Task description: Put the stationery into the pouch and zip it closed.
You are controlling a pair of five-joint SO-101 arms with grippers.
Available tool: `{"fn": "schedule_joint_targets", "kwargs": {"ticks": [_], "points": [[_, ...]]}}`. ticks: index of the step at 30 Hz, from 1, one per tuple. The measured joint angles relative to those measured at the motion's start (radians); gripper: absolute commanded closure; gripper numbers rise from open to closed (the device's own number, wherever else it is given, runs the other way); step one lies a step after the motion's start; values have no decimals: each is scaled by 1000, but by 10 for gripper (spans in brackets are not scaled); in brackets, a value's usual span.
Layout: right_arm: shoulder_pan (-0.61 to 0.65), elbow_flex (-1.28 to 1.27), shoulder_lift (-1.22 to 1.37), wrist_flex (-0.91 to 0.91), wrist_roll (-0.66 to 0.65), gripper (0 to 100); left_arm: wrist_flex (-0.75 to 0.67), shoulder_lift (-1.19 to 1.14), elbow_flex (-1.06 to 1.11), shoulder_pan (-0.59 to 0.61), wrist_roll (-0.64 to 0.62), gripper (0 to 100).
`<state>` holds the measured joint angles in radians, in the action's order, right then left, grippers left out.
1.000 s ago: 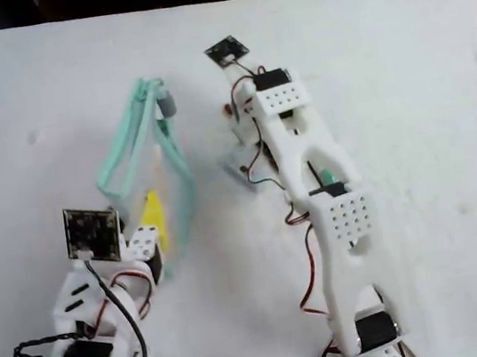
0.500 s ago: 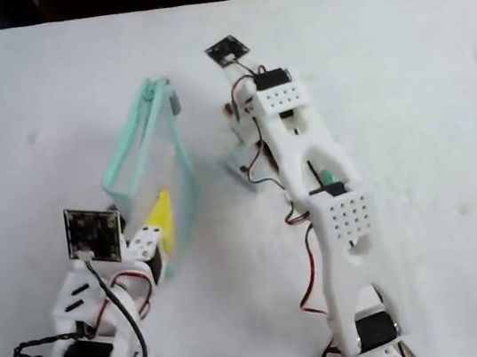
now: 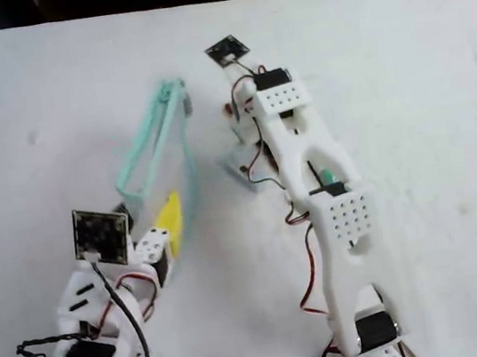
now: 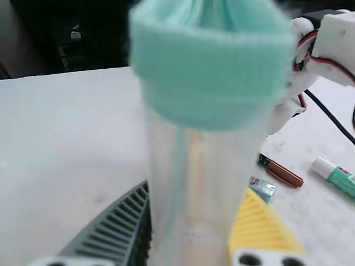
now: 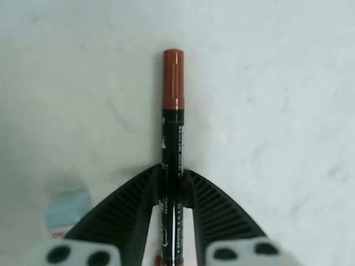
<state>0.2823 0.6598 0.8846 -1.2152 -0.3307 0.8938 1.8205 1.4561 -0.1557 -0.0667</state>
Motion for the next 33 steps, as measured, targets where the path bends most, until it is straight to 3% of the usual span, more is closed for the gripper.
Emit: {"fn": "schedule_joint_targets", "kwargs": {"ticks": [33], "points": [[0,11,2,-26,0,981,9,5,0,-9,0,781]]}}
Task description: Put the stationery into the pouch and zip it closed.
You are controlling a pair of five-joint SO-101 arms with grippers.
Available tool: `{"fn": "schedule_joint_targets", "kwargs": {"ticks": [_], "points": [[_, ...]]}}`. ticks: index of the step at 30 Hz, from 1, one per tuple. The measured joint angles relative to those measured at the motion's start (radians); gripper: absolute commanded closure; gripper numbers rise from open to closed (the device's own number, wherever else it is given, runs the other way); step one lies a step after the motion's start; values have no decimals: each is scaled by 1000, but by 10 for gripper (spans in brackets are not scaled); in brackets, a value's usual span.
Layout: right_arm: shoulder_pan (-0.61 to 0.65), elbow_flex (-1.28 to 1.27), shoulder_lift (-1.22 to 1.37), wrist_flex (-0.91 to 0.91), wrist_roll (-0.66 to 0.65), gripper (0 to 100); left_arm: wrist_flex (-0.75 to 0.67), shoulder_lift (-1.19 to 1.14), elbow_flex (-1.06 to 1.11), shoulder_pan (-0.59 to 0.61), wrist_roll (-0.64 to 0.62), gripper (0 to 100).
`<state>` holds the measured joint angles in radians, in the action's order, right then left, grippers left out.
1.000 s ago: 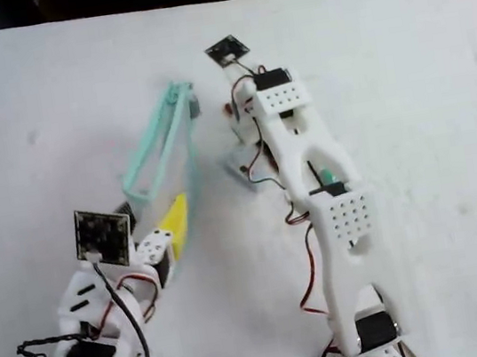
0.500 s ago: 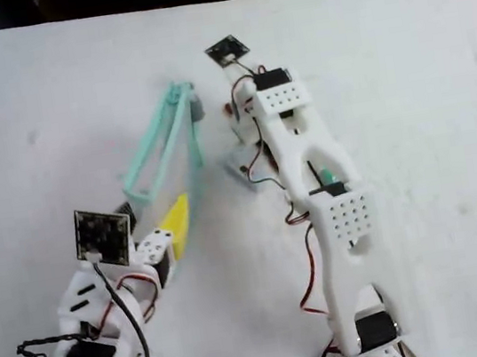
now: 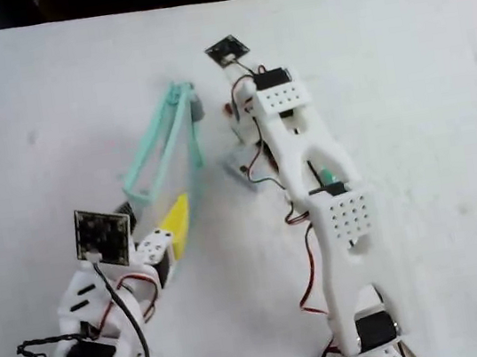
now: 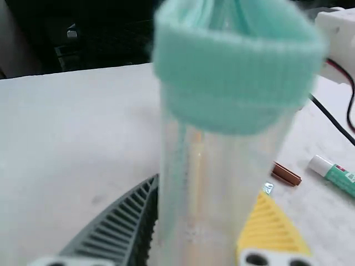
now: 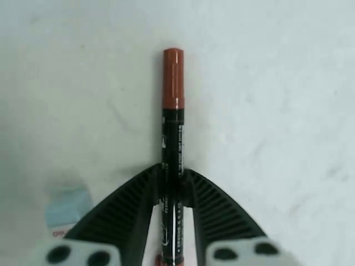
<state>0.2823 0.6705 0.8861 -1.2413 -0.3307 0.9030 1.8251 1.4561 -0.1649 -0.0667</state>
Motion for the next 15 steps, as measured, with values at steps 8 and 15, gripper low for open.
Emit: {"fn": "schedule_joint_targets", "kwargs": {"ticks": [8,15], "points": [[-15,3,-48,-78,0,981,0,0,0,0,0,782],[-15,3,-121,-126,0,981,0,0,0,0,0,782]]}}
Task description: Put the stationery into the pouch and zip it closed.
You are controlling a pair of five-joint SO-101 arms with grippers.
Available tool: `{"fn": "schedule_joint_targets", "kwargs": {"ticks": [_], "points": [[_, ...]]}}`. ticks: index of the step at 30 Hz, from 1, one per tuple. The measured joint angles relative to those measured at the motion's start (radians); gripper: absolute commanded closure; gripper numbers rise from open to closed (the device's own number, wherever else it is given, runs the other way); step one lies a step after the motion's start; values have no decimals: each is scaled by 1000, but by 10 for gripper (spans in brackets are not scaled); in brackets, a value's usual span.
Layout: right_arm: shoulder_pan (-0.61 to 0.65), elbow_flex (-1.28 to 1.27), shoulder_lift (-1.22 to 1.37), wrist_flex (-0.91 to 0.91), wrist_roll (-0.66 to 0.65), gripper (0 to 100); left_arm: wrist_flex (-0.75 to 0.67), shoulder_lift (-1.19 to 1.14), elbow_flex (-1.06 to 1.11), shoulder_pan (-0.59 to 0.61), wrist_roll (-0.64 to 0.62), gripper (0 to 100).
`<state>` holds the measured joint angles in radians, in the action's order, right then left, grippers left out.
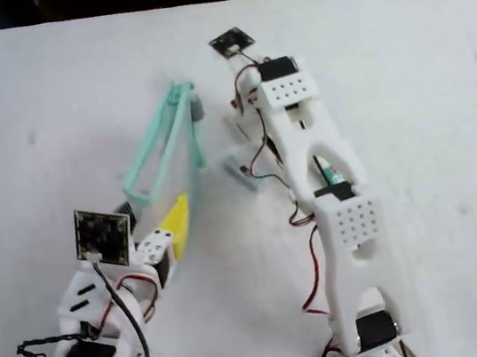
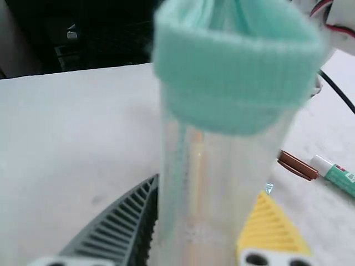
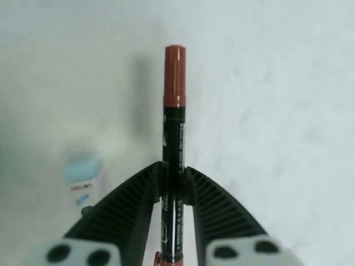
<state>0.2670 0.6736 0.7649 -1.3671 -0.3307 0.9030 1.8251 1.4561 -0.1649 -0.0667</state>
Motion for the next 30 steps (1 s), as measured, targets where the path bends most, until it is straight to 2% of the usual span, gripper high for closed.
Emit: {"fn": "schedule_joint_targets", "kwargs": {"ticks": [21,30], "points": [[0,183,-543,-247,0,981,0,0,0,-2,0,782],[141,183,-841,-322,0,981,2,2,0,-3,0,782]]}}
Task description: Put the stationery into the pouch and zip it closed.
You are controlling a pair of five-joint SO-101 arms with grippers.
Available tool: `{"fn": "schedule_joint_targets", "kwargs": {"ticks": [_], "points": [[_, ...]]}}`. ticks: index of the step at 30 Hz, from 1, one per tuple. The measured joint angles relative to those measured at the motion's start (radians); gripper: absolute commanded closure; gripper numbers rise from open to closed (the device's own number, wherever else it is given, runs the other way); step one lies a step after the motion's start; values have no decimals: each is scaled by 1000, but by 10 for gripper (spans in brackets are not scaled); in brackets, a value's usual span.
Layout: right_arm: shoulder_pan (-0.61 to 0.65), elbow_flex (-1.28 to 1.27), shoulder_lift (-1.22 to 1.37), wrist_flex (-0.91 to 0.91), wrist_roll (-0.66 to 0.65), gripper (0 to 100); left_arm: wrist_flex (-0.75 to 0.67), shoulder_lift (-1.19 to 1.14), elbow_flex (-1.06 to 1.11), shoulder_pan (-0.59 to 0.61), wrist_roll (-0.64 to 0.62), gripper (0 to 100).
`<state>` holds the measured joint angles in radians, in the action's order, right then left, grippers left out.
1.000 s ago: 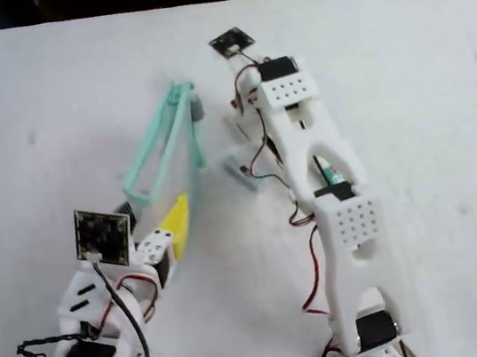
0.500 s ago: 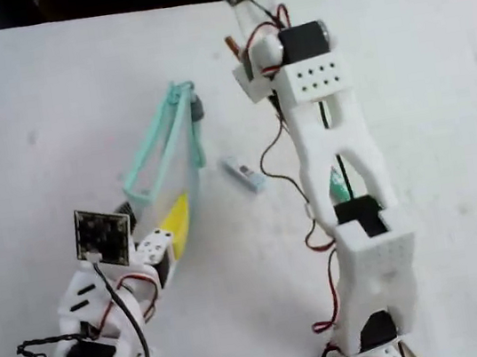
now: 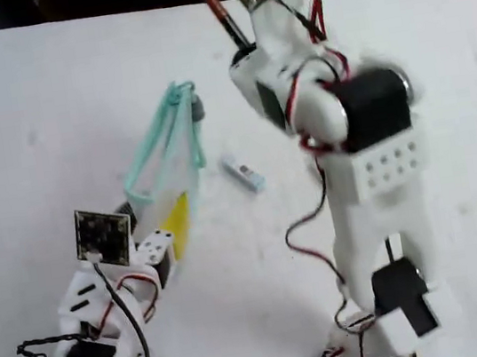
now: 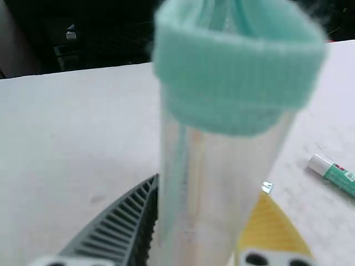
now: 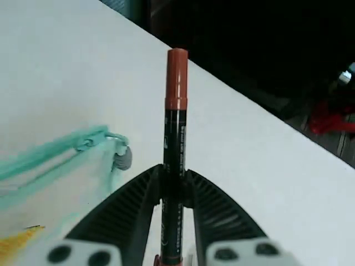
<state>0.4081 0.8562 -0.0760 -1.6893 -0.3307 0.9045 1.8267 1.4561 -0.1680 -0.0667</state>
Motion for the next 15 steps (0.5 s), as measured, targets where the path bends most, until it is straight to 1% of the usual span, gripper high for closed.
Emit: {"fn": "schedule_joint_targets", "kwargs": {"ticks": [6,11,15], "points": [[91,-31,-147,-2,0,981,17,2,0,0,0,782],[163,-144,-242,-2,0,981,23,2,0,0,0,782],[184,-252,-327,18,0,981,23,2,0,0,0,782]]}}
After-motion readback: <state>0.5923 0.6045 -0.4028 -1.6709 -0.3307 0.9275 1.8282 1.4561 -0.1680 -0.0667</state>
